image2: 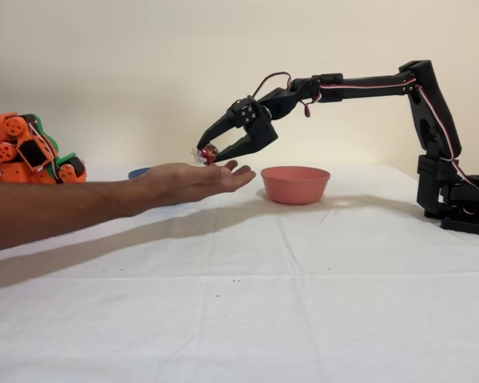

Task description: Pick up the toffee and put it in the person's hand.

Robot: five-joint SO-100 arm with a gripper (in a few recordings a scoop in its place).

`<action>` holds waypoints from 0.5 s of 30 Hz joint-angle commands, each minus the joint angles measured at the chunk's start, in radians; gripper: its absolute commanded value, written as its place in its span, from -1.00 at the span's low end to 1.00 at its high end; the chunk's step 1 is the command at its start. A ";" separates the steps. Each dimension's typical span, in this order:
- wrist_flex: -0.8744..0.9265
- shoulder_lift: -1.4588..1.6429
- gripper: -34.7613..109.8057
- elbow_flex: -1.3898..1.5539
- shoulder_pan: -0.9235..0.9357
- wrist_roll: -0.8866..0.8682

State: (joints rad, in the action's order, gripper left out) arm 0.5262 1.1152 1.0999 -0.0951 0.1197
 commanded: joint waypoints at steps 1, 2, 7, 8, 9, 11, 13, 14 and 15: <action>-0.006 0.064 -0.35 -0.055 -0.011 0.011; -0.003 0.069 -0.34 -0.055 -0.011 0.008; 0.028 0.095 -0.27 -0.040 -0.011 -0.017; 0.031 0.104 -0.26 -0.031 -0.011 -0.021; 0.034 0.114 -0.26 -0.021 -0.011 -0.023; 0.035 0.133 -0.26 0.002 -0.011 -0.026; 0.037 0.156 -0.26 0.025 -0.011 -0.031; 0.040 0.169 -0.26 0.035 -0.009 -0.032; 0.044 0.181 -0.26 0.044 -0.009 -0.035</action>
State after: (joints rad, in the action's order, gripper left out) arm 0.5553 1.1259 1.1382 -0.0951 0.0905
